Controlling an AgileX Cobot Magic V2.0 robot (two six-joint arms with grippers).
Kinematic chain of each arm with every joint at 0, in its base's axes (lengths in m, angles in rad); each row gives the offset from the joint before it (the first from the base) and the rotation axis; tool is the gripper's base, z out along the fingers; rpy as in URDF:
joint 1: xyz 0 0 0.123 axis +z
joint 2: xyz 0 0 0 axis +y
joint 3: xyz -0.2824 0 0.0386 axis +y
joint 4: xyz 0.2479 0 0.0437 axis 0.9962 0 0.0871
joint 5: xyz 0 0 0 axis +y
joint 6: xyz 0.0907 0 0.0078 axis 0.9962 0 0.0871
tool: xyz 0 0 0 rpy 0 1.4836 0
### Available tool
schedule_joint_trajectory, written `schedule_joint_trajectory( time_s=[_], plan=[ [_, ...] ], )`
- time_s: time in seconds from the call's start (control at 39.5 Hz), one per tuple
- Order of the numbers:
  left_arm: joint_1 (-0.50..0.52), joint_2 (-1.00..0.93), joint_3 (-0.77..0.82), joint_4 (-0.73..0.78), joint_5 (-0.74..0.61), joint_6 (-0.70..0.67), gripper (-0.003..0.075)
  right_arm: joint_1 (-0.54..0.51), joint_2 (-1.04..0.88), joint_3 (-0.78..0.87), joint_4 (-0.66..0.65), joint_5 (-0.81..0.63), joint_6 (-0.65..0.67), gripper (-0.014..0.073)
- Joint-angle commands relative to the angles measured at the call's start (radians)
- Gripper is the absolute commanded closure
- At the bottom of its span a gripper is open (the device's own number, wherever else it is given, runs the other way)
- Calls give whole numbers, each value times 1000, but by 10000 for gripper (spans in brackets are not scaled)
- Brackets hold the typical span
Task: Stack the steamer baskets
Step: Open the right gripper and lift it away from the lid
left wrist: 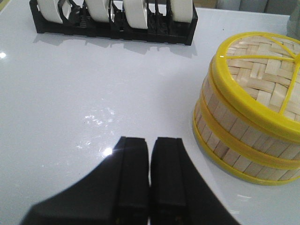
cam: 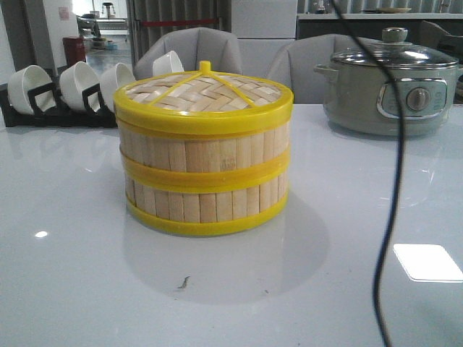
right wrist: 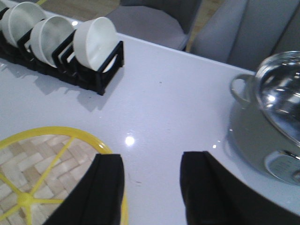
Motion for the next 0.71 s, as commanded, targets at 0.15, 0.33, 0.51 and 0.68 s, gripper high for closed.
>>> schedule_joint_trajectory(
  time_s=[0.15, 0.33, 0.51, 0.68],
  plan=[
    [1, -8, -32, -5, -76, -5, 623, -183, -309, 277, -21, -168, -4, 197],
    [1, -8, -32, -5, -76, -5, 623, -297, -512, 533, -20, -319, -4, 197],
    [1, -8, -32, -5, -76, -5, 623, -345, -711, 772, -20, -404, -4, 197],
    [1, -8, -32, -5, -76, -5, 623, -349, -862, 962, -20, -434, -4, 197]
  ],
)
